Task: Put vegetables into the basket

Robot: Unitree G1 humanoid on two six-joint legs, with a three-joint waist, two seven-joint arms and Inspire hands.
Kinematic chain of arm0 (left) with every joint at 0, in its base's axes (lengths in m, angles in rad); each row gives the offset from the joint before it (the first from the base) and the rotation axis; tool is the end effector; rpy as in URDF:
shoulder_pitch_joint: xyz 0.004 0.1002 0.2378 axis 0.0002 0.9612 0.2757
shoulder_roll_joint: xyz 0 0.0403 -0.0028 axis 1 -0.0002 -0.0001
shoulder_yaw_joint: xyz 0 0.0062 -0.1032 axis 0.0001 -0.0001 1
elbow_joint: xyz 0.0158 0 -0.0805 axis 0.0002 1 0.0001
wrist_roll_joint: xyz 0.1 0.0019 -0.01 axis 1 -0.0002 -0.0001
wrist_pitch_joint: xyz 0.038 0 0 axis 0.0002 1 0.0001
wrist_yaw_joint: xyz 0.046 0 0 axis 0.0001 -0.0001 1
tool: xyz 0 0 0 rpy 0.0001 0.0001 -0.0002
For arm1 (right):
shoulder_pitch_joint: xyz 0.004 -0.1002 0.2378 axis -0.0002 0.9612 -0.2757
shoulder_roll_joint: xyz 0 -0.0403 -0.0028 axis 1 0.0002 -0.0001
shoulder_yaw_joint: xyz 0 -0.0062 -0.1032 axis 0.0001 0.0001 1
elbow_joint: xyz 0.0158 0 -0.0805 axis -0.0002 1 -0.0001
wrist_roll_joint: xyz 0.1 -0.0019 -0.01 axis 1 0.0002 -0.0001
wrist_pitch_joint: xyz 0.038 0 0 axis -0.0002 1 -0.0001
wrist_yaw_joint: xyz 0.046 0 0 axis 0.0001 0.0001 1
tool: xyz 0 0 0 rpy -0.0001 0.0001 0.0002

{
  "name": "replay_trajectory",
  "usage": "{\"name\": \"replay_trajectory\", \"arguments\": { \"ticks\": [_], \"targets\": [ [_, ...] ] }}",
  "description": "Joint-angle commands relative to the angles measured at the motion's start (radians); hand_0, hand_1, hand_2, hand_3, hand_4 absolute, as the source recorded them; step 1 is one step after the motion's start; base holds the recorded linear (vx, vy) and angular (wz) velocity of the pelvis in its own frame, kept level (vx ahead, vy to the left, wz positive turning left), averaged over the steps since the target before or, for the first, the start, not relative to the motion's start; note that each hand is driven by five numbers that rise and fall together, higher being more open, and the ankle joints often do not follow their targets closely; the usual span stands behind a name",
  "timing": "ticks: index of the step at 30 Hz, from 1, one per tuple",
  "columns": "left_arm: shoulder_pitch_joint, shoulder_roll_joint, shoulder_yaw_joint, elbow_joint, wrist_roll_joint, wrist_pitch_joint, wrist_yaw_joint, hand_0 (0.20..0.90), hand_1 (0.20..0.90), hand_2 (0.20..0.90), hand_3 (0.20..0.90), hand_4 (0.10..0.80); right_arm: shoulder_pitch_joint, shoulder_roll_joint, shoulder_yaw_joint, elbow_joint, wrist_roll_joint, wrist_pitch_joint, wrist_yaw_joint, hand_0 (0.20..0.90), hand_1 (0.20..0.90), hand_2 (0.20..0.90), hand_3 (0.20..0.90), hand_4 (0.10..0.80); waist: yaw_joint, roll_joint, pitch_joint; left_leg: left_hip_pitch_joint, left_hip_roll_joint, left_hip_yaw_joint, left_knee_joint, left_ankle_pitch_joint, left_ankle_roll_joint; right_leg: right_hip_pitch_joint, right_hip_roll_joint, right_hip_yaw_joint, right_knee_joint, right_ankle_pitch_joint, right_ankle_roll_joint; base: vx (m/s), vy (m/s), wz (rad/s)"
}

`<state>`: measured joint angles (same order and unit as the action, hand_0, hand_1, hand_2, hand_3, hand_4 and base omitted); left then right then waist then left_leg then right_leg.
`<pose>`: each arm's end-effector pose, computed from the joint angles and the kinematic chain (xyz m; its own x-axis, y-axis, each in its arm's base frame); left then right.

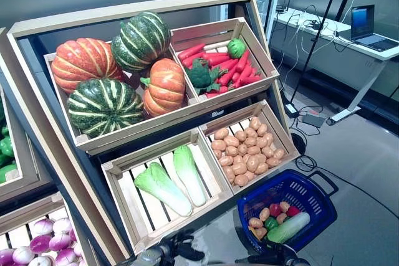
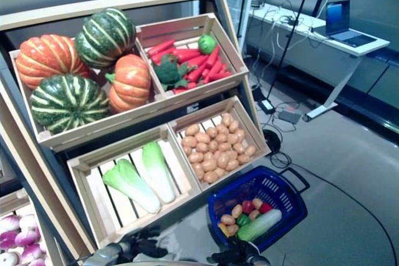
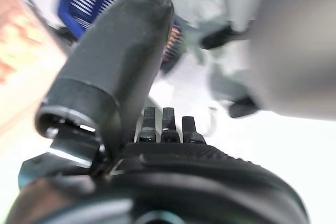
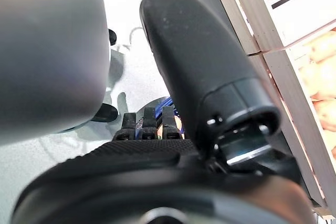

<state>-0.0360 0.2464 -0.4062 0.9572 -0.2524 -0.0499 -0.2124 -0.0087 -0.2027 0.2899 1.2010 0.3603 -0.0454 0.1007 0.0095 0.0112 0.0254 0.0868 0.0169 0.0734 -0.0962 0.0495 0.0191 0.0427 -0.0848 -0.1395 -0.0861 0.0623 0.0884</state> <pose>0.1235 0.1860 -0.0985 0.5413 -0.2423 -0.8052 0.3228 0.9441 -0.0671 0.0796 -0.2001 -0.1177 0.3989 0.0143 -0.9169 0.0055 0.9998 0.0179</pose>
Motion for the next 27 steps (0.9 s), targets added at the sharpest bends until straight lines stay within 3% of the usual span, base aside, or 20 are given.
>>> {"name": "replay_trajectory", "arguments": {
  "ticks": [1, 7, 12, 20, 27],
  "targets": [
    [-0.123, 0.019, 0.018, -0.090, -0.063, -0.079, -0.068, 0.900, 0.900, 0.900, 0.900, 0.800, -0.057, -0.009, 0.018, -0.026, 0.003, -0.023, 0.029, 0.900, 0.900, 0.900, 0.900, 0.800, -0.012, -0.007, 0.052, 0.023, 0.027, -0.029, 0.019, -0.071, -0.045, 0.051, -0.050, 0.028, 0.023, -0.027, 0.039, 0.000, 0.000, 0.00],
    [-0.124, 0.097, 0.008, -0.396, -0.191, -0.013, -0.156, 0.900, 0.900, 0.900, 0.900, 0.800, -0.018, -0.016, 0.018, -0.046, -0.010, -0.027, 0.025, 0.900, 0.900, 0.900, 0.900, 0.800, -0.012, 0.011, 0.060, 0.009, 0.021, -0.031, 0.011, -0.067, -0.046, 0.040, -0.060, 0.026, 0.006, -0.015, 0.045, 0.000, 0.000, 0.00],
    [-0.132, 0.128, 0.077, -0.531, -0.278, 0.017, -0.074, 0.900, 0.900, 0.900, 0.900, 0.800, 0.006, -0.017, 0.013, -0.051, -0.010, -0.043, 0.019, 0.900, 0.900, 0.900, 0.900, 0.800, -0.007, 0.021, 0.065, -0.008, 0.019, -0.036, 0.009, -0.062, -0.047, 0.027, -0.066, 0.019, 0.001, -0.011, 0.044, -0.004, -0.001, 0.02],
    [-0.120, 0.195, 0.146, -0.640, -0.144, -0.006, 0.091, 0.900, 0.900, 0.900, 0.900, 0.800, 0.009, -0.049, -0.001, -0.067, 0.036, -0.085, 0.026, 0.900, 0.900, 0.900, 0.900, 0.800, 0.008, 0.037, 0.099, -0.075, 0.023, -0.059, 0.009, -0.039, -0.058, -0.027, -0.062, 0.008, -0.001, -0.005, 0.031, -0.040, 0.003, 0.05],
    [-0.170, 0.311, 0.138, -0.674, 0.164, 0.026, 0.291, 0.900, 0.900, 0.900, 0.900, 0.800, -0.039, -0.084, 0.000, -0.097, 0.095, -0.113, 0.012, 0.900, 0.900, 0.900, 0.900, 0.800, 0.008, 0.053, 0.174, -0.162, 0.022, -0.071, 0.009, -0.010, -0.063, -0.105, -0.052, 0.005, -0.001, 0.009, 0.019, -0.119, 0.000, 0.12]
  ]
}}
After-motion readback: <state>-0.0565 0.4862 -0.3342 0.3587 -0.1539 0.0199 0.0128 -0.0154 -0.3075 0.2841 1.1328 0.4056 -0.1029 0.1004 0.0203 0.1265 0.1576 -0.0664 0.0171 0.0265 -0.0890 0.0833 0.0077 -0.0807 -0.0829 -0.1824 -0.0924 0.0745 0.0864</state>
